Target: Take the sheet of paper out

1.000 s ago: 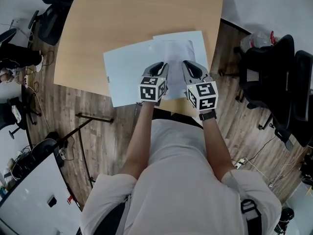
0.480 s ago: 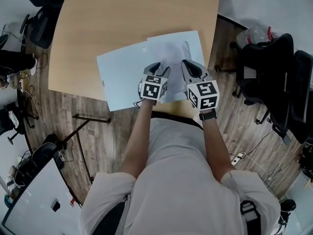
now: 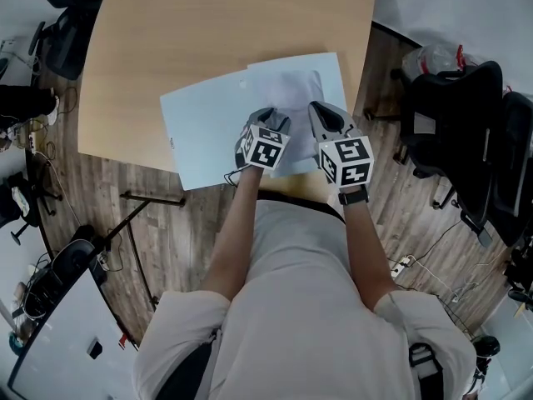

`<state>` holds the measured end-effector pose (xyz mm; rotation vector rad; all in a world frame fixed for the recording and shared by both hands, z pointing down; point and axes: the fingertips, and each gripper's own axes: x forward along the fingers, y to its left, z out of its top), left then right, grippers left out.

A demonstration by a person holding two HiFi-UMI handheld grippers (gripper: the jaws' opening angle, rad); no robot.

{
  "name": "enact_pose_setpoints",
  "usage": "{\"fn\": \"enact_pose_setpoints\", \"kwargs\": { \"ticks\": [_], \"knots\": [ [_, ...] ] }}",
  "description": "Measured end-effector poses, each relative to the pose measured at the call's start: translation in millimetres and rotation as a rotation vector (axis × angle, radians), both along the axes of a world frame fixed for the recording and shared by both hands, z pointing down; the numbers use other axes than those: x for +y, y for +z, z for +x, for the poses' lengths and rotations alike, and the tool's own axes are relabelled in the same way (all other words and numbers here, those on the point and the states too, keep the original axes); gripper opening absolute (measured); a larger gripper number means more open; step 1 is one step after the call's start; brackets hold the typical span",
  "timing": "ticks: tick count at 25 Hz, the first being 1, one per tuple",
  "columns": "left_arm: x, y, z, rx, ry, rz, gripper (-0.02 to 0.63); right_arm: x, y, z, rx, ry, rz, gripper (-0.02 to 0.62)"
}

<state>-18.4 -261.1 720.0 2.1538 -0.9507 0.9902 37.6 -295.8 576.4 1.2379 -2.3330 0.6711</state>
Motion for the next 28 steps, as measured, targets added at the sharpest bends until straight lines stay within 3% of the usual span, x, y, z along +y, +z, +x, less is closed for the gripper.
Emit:
{"fn": "enact_pose_setpoints", "kwargs": {
  "ticks": [4, 13, 20, 28],
  "knots": [
    [1.9, 11.2, -0.9, -0.02, -0.008, -0.051, 0.181, -2.3, 2.5, 4.6, -0.002, 0.008, -0.011, 0.014],
    [-3.6, 18.0, -5.8, -0.102, -0.006, -0.043, 0.115, -5.9, 9.1, 13.2, 0.022, 0.028, -0.03, 0.014],
    [-6.0, 18.2, -9.8, -0.099, -0.037, -0.037, 0.078, -13.1, 7.5, 21.6, 0.04, 0.075, -0.021, 0.014],
    [-5.5, 11.8, -11.4, -0.073, -0.017, -0.024, 0.029, -15.3, 1.6, 13.1, 0.032, 0.062, -0.008, 0.014]
  ]
}}
